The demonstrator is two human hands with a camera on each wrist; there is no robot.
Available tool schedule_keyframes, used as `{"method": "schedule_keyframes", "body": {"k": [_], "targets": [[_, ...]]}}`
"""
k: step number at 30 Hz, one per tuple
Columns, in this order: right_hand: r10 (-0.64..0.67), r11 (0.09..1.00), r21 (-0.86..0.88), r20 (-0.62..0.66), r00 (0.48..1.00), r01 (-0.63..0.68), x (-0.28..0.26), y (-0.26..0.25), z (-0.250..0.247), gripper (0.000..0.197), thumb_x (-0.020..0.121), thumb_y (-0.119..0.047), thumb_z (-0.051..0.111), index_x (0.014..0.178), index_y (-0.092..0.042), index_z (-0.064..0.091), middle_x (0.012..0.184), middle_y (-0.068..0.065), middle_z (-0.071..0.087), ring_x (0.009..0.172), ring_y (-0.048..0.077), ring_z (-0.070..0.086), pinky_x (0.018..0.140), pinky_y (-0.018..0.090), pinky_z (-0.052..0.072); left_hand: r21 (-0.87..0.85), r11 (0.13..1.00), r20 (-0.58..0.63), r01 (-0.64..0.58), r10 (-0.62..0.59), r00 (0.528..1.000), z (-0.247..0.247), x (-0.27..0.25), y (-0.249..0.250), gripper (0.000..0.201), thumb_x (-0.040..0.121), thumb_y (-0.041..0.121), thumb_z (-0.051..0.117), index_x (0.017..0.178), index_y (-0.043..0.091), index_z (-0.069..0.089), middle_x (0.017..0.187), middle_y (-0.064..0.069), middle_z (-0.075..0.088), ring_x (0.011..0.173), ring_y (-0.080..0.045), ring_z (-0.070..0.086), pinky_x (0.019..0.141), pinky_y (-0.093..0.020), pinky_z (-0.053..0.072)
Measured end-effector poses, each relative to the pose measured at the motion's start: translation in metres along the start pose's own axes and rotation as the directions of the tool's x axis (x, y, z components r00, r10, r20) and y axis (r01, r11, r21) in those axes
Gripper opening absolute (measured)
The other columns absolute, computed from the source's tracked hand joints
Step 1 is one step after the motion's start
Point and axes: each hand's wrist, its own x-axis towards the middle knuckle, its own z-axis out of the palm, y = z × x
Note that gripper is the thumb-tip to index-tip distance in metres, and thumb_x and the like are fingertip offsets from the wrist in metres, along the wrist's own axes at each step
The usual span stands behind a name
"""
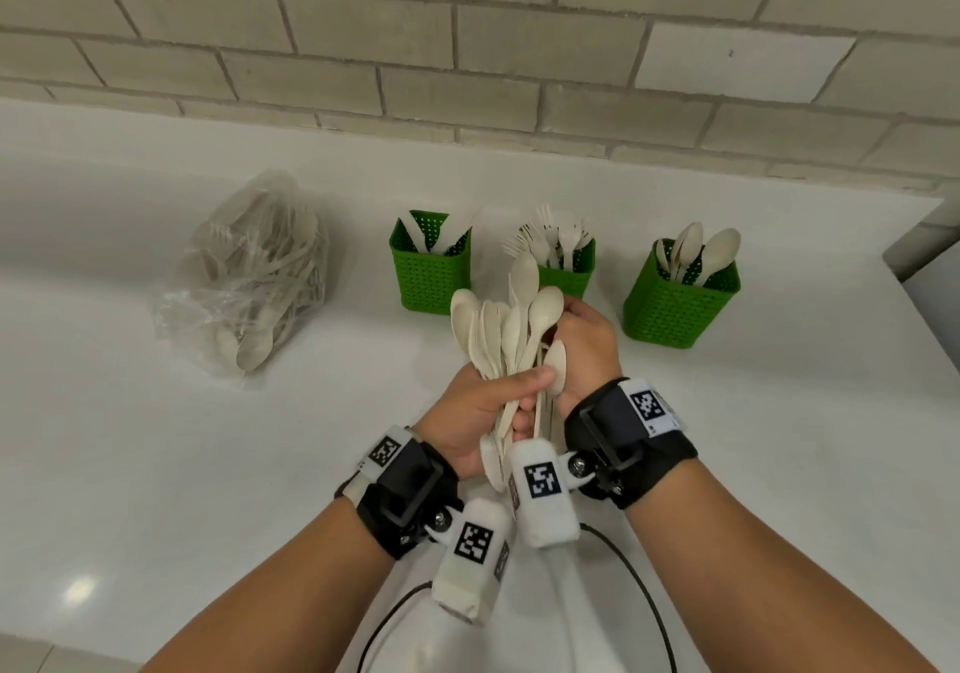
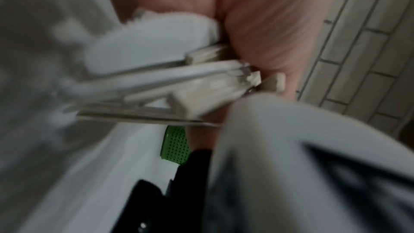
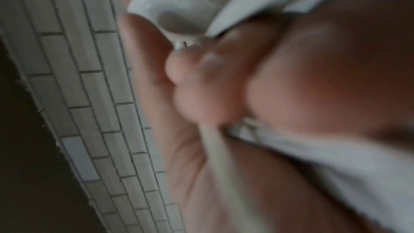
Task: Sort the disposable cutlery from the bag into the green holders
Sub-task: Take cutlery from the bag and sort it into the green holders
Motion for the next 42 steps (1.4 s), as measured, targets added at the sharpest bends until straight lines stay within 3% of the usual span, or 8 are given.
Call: {"method": "schedule_keyframes", "body": {"k": [5,10,15,18,23,28,36,42], "targets": [[0.045,0.995,0.085,0.03,0.999,-0.047,0.001,-0.002,-0.008,0.015,0.094,-0.003,0.048,0.091,-0.01,0.061,0.084,0.011,0.063,0.075,0.024,0.061,0.059,0.028,0.056,0.183,0.98,-0.039,-0.082,0.09,0.995,0.003,0.003,0.0,0.025,0.081,0.0,0.071,0.062,0.01,0.06,0.047,-0.001,0.046,0.037,-0.011,0.044,0.043,-0.021,0.04],[0.05,0.993,0.082,0.358,0.932,-0.085,-0.011,-0.006,-0.018,0.066,0.085,-0.057,0.057,0.124,-0.004,0.057,0.115,0.024,0.065,0.102,0.038,0.061,0.095,0.054,0.047,0.043,0.992,-0.009,-0.117,0.118,0.993,-0.005,0.007,0.012,0.036,0.087,0.006,0.064,0.052,0.015,0.059,0.042,0.001,0.042,0.034,-0.009,0.041,0.037,-0.019,0.036],[0.038,0.993,-0.11,0.598,0.801,0.035,-0.033,-0.008,-0.031,0.028,0.092,-0.026,0.05,0.108,-0.004,0.057,0.085,0.012,0.07,0.078,0.028,0.068,0.074,0.043,0.058,0.125,0.971,0.064,-0.205,0.198,0.978,-0.012,0.008,0.028,0.026,0.093,0.002,0.055,0.074,0.011,0.07,0.045,0.0,0.044,0.036,-0.01,0.043,0.039,-0.02,0.037],[0.011,0.965,-0.225,0.556,0.831,0.138,-0.033,-0.016,-0.03,0.02,0.102,-0.027,0.042,0.105,-0.011,0.054,0.084,0.013,0.07,0.076,0.032,0.069,0.063,0.039,0.056,0.246,0.936,0.029,-0.252,0.253,0.967,-0.012,0.007,0.029,0.02,0.085,0.005,0.064,0.104,0.001,0.066,0.047,-0.004,0.046,0.036,-0.014,0.044,0.039,-0.022,0.041],[-0.098,0.951,-0.252,0.3,0.949,0.178,-0.021,-0.016,-0.023,0.024,0.104,-0.027,0.04,0.095,-0.009,0.053,0.079,0.004,0.055,0.059,0.011,0.049,0.046,0.023,0.034,0.466,0.835,0.075,-0.292,0.292,0.954,-0.008,0.004,0.027,0.008,0.084,0.002,0.068,0.087,0.009,0.068,0.062,-0.008,0.058,0.04,-0.018,0.043,0.043,-0.027,0.042],[-0.023,0.96,-0.229,0.5,0.866,0.158,-0.018,-0.027,-0.026,0.035,0.075,-0.021,0.055,0.106,-0.004,0.054,0.075,0.011,0.052,0.063,0.015,0.048,0.052,0.026,0.033,0.515,0.824,0.175,-0.237,0.17,0.97,-0.005,0.0,0.036,0.006,0.091,-0.009,0.057,0.094,-0.004,0.06,0.052,0.002,0.057,0.037,-0.014,0.041,0.04,-0.024,0.041],[-0.224,0.953,-0.059,0.521,0.824,0.296,-0.024,-0.027,-0.017,0.025,0.096,-0.017,0.056,0.109,0.004,0.055,0.083,0.024,0.069,0.052,0.035,0.062,0.048,0.04,0.055,0.471,0.843,0.092,-0.26,0.246,0.965,-0.007,0.005,0.029,0.021,0.082,0.022,0.075,0.082,0.004,0.065,0.054,-0.01,0.054,0.039,-0.019,0.049,0.041,-0.025,0.044],[-0.332,0.923,-0.078,0.338,0.881,0.378,-0.012,-0.019,-0.02,0.017,0.098,-0.015,0.055,0.111,-0.006,0.06,0.073,0.008,0.06,0.067,0.013,0.059,0.062,0.029,0.051,0.419,0.852,-0.053,-0.315,0.37,0.928,-0.008,0.008,0.023,0.03,0.087,0.032,0.071,0.091,0.003,0.075,0.059,-0.016,0.055,0.04,-0.019,0.048,0.042,-0.026,0.043]]}}
